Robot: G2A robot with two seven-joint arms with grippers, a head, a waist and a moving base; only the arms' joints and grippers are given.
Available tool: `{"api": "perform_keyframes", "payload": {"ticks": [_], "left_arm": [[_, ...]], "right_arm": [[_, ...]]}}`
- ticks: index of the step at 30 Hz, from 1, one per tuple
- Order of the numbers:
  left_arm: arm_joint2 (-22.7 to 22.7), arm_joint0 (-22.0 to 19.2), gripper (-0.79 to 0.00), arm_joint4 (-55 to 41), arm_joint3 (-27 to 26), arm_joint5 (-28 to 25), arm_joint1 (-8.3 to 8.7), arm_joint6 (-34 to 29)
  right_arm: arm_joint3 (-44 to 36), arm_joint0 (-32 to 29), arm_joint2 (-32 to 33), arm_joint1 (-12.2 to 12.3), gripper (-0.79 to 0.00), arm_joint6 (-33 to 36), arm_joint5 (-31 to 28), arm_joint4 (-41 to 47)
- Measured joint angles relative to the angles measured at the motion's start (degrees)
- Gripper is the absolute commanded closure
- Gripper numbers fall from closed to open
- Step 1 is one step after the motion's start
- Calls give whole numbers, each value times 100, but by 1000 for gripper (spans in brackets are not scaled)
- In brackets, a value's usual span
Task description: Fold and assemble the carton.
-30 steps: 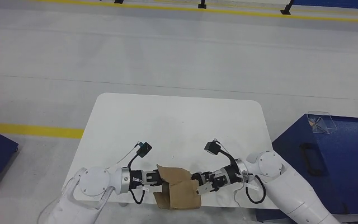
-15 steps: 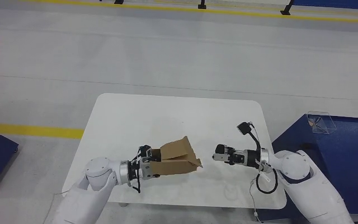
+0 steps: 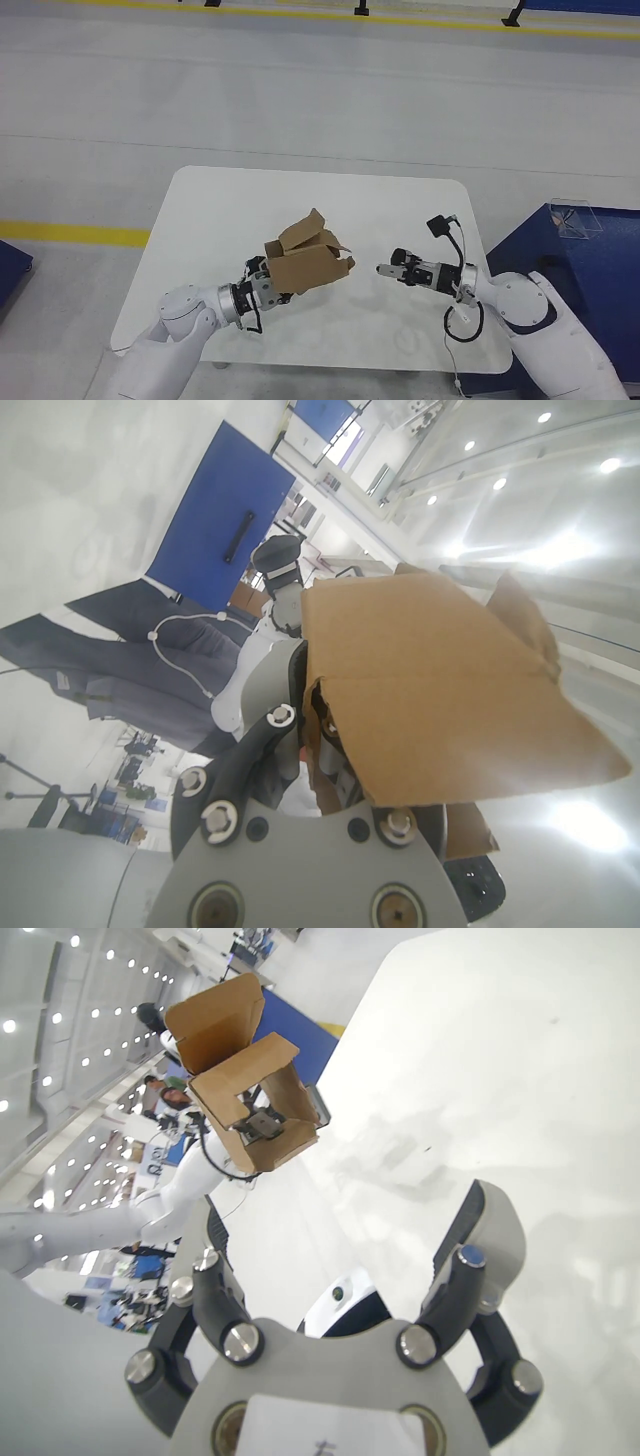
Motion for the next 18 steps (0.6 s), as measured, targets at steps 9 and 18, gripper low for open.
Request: {"api": "perform_keyframes", "payload": {"ticks": [9, 18], "left_arm": [[426, -153, 0, 165, 330, -514, -131, 374], [579, -137, 0, 246, 208, -492, -161, 258]], "right_arm": [[-310, -450, 65, -29, -785, -1200, 360, -1392], [-430, -541, -226, -151, -785, -1875, 771, -2034]]}}
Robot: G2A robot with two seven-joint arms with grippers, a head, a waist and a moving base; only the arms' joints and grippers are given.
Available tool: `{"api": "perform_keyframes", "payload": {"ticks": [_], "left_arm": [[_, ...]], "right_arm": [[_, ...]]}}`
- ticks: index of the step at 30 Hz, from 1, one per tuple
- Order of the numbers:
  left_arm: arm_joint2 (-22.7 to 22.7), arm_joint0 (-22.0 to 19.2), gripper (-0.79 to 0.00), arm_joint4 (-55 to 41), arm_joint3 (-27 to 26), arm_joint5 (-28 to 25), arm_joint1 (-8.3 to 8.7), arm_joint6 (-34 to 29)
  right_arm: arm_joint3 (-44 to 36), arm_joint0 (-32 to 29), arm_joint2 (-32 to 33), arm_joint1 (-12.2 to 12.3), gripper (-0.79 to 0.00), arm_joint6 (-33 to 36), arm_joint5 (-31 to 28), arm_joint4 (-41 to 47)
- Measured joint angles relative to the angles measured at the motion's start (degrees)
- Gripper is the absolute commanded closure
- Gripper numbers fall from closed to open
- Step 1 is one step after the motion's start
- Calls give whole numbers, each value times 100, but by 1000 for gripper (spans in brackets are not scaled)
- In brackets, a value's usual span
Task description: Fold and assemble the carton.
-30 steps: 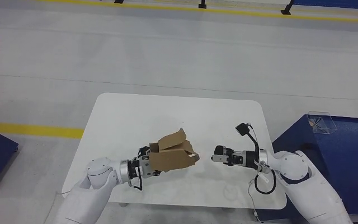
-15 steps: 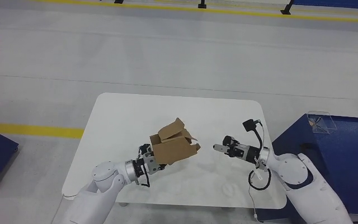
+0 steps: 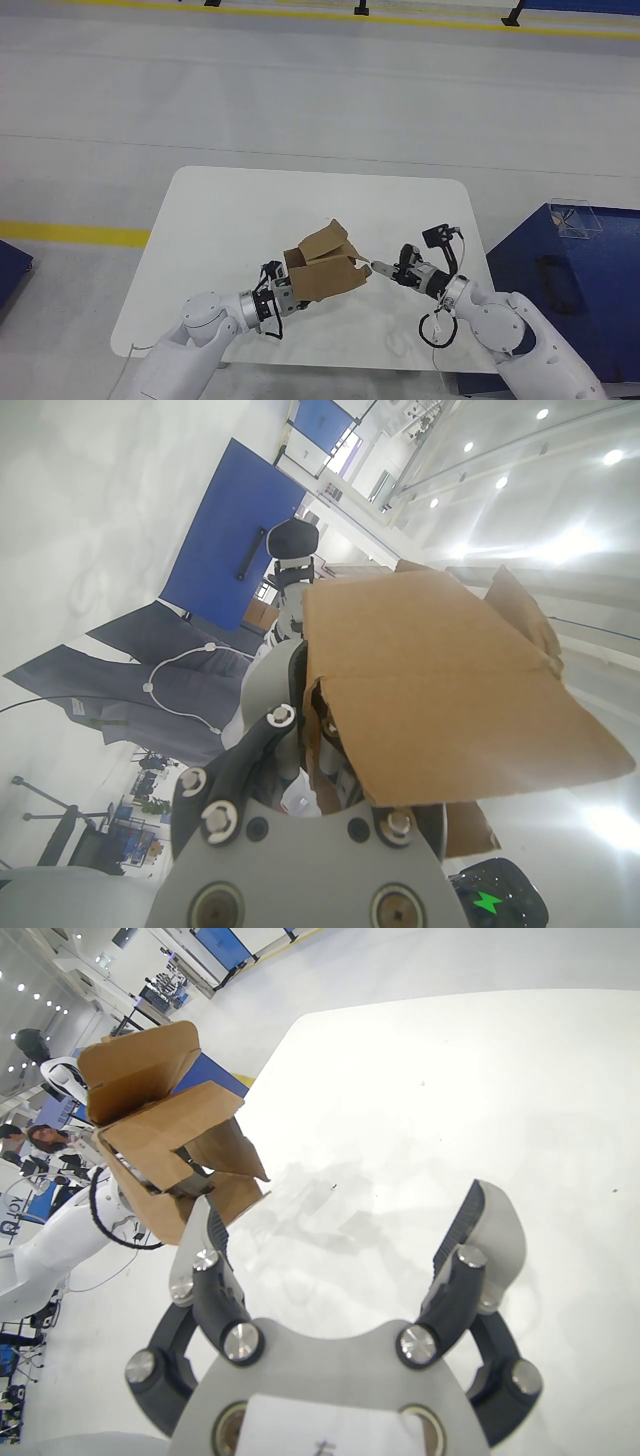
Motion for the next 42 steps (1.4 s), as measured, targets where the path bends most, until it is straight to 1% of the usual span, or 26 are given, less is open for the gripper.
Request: {"api": "perform_keyframes", "payload": {"ticks": [5, 8, 12, 16, 21, 27, 32, 42], "left_arm": [[-21, 45, 0, 55, -105, -5, 8, 5], [-60, 74, 0, 35, -125, -16, 12, 9], [-76, 93, 0, 29, -100, -23, 13, 16], [-72, 85, 0, -4, -68, -7, 3, 36], [-78, 76, 0, 10, -38, -32, -2, 39], [-79, 62, 0, 65, 50, -72, -8, 71], [-43, 41, 0, 115, 107, -108, -23, 132], [-39, 67, 0, 164, 83, -193, -37, 173]], "right_arm": [[207, 221, -251, -88, -785, 289, 150, 157], [305, 327, -512, -149, -785, 440, 201, -4], [429, 434, -871, -249, -785, 494, 217, -93], [568, 562, -1037, -324, -785, 483, 156, -66], [691, 613, -861, -339, -785, 583, -63, 314], [600, 447, -507, -296, -785, 608, -338, 550], [431, 277, -310, -265, -785, 681, -481, 506], [191, 59, -155, -261, -785, 717, -623, 401]]}}
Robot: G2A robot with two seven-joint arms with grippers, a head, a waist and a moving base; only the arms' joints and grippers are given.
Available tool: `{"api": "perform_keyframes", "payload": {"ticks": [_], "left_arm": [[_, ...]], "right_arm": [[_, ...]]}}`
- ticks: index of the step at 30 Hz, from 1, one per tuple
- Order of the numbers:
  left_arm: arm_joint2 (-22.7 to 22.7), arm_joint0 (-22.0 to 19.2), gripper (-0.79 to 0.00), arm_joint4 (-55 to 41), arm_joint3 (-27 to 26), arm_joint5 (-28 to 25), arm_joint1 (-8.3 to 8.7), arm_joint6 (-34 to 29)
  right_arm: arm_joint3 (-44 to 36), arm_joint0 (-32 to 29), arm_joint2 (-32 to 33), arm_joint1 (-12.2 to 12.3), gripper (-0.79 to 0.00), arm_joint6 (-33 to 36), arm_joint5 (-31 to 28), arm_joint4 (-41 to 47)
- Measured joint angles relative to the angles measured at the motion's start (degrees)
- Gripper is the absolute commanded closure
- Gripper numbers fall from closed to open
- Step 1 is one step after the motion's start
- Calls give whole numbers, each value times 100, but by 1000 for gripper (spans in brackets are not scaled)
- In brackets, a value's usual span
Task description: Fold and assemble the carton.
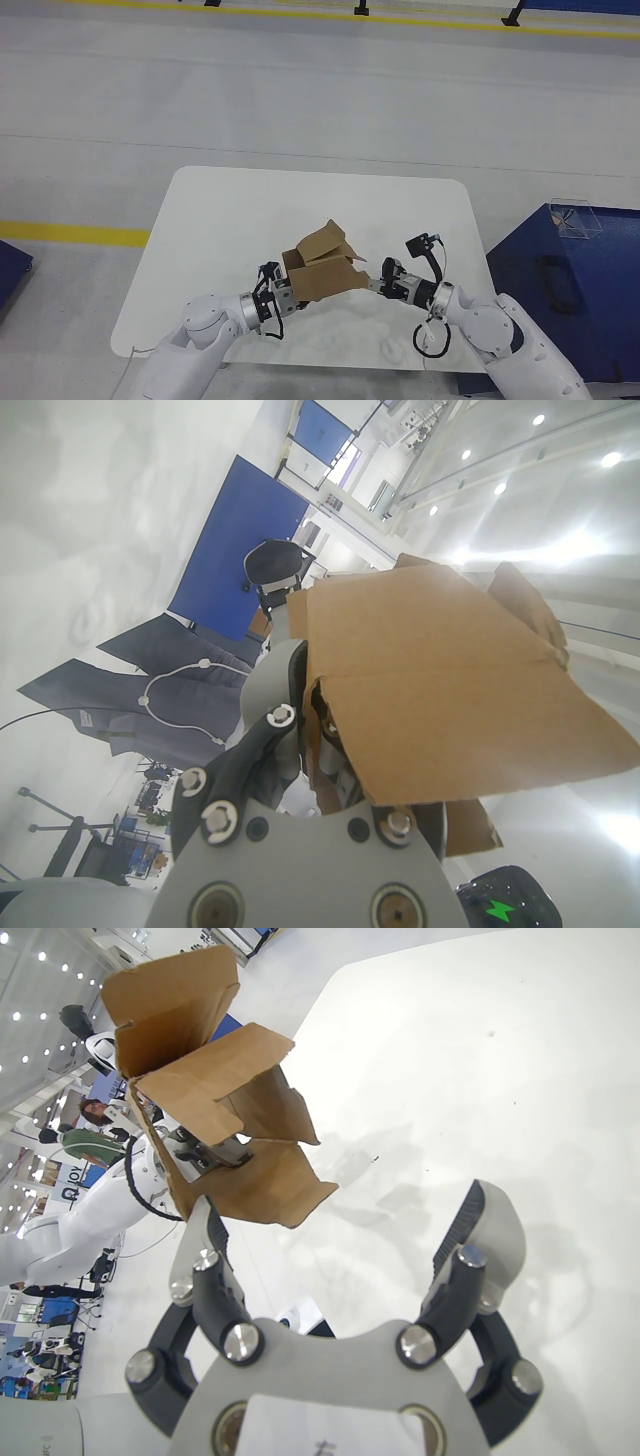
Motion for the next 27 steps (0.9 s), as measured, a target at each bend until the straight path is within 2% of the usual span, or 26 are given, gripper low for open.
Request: {"api": "perform_keyframes", "payload": {"ticks": [13, 19, 27], "left_arm": [[41, 31, 0, 112, -64, -164, -25, 63], [16, 98, 0, 255, -160, -516, -15, -130], [44, 220, 0, 591, -407, -964, 11, -499]], "right_arm": [[-165, -100, 24, -45, -785, -82, 53, -188], [75, 27, 197, -59, -785, 24, 230, 79], [141, 161, 78, -119, -785, 51, 346, -15]]}}
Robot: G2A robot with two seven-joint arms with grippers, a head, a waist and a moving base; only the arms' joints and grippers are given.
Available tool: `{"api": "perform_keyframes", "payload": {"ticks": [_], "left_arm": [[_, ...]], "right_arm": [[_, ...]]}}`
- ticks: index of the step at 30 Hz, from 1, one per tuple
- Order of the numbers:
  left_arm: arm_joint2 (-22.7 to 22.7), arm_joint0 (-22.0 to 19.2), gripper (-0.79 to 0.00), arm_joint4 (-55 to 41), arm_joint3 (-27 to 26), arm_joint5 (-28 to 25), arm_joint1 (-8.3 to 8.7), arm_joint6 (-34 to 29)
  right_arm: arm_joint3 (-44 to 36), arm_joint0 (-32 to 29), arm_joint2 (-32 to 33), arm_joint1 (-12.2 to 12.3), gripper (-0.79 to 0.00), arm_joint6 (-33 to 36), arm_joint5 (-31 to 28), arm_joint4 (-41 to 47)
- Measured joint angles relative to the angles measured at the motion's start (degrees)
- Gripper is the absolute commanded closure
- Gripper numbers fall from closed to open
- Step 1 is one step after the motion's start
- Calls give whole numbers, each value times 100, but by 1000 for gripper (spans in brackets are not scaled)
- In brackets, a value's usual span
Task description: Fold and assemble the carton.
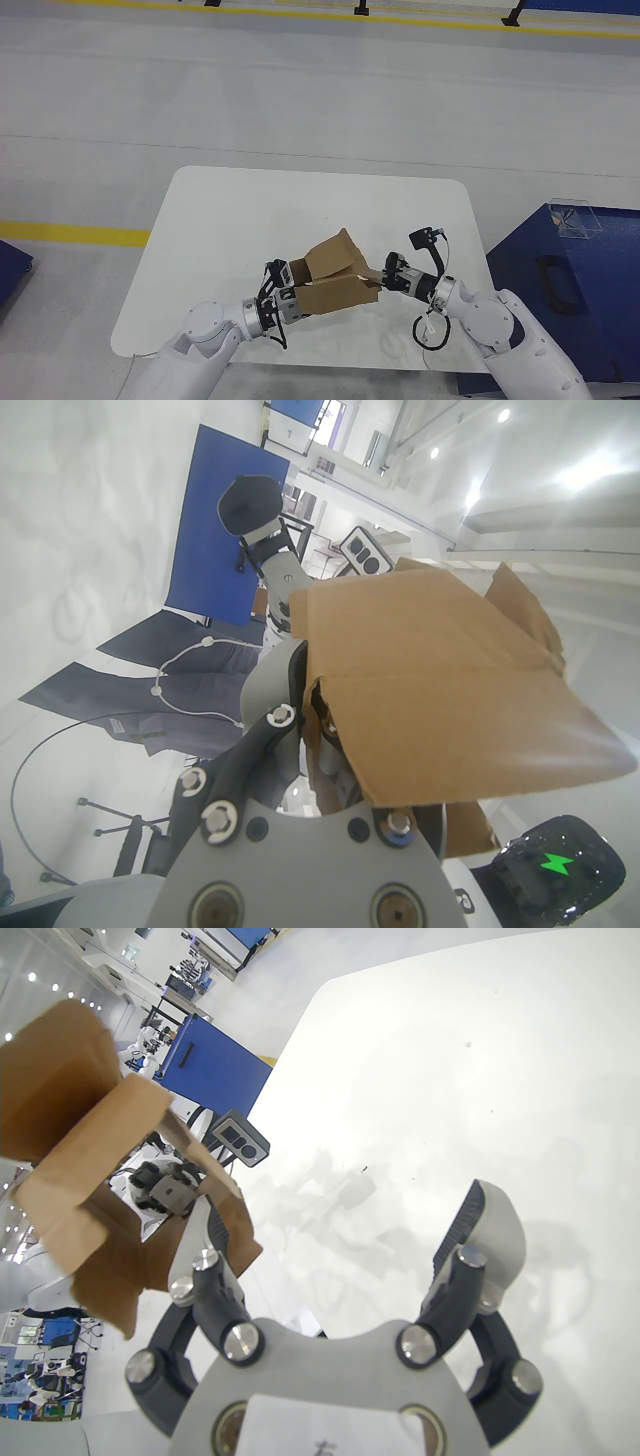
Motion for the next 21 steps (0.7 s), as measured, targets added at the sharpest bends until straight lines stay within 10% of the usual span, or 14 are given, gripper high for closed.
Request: {"api": "perform_keyframes", "payload": {"ticks": [21], "left_arm": [[-28, 94, 0, -263, -19, -319, -43, 165]], "right_arm": [[261, 139, 61, -84, -785, 34, -121, -69]]}}
